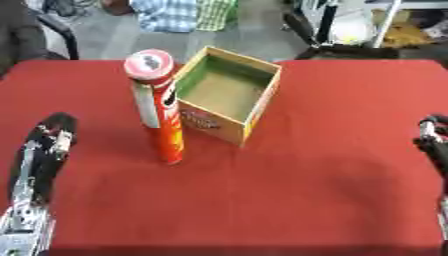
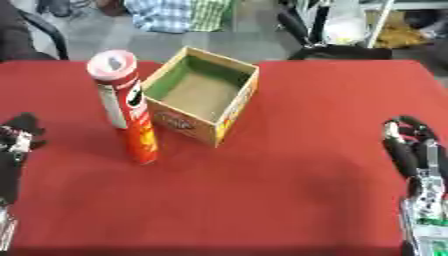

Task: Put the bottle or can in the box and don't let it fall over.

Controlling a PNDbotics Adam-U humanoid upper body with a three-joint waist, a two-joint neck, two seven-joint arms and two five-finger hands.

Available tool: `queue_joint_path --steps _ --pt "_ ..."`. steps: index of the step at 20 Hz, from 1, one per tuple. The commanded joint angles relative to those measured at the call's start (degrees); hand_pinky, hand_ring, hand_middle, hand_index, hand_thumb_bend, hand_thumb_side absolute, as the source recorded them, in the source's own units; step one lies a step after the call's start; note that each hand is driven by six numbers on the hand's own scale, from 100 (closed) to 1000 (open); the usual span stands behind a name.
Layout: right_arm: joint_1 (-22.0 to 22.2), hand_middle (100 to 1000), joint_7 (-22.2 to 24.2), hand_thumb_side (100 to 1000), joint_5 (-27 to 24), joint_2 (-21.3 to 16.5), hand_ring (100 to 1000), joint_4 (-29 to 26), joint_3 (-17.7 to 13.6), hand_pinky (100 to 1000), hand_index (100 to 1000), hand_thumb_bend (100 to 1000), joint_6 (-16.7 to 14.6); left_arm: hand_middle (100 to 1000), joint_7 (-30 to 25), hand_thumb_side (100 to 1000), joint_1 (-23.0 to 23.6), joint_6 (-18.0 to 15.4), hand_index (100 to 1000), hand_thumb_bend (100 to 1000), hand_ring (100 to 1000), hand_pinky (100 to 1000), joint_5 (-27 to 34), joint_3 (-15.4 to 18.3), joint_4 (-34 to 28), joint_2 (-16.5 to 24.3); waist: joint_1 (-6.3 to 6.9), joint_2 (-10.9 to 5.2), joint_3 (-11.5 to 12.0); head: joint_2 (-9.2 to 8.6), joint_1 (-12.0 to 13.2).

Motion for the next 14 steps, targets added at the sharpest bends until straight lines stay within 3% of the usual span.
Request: queue_joint_path --steps 1,8,14 --pt "-0.65 631 -0.21 533 0.34 -0.49 599 -0.54 -0.16 688 822 100 -0.03 938 0.01 630 -1.93 -0.5 963 1000 882 810 -2.72 -0.16 -1.35 3.58 0.04 -0.92 -0.12 0.31 0.09" --pt "-0.63 630 0.0 539 0.32 -0.3 599 -0.33 0.24 688 821 100 0.02 952 -0.42 696 -8.68 0.74 994 1000 889 818 -9.79 -4.38 2.17 6.17 -0.01 -1.0 -0.65 0.31 0.33" --pt "-0.62 630 0.02 546 0.26 -0.16 599 -0.26 0.49 688 821 100 0.03 936 -2.09 636 -14.04 1.15 986 1000 879 814 -15.86 -8.65 6.35 4.31 -0.05 -1.0 -1.09 0.31 0.55"
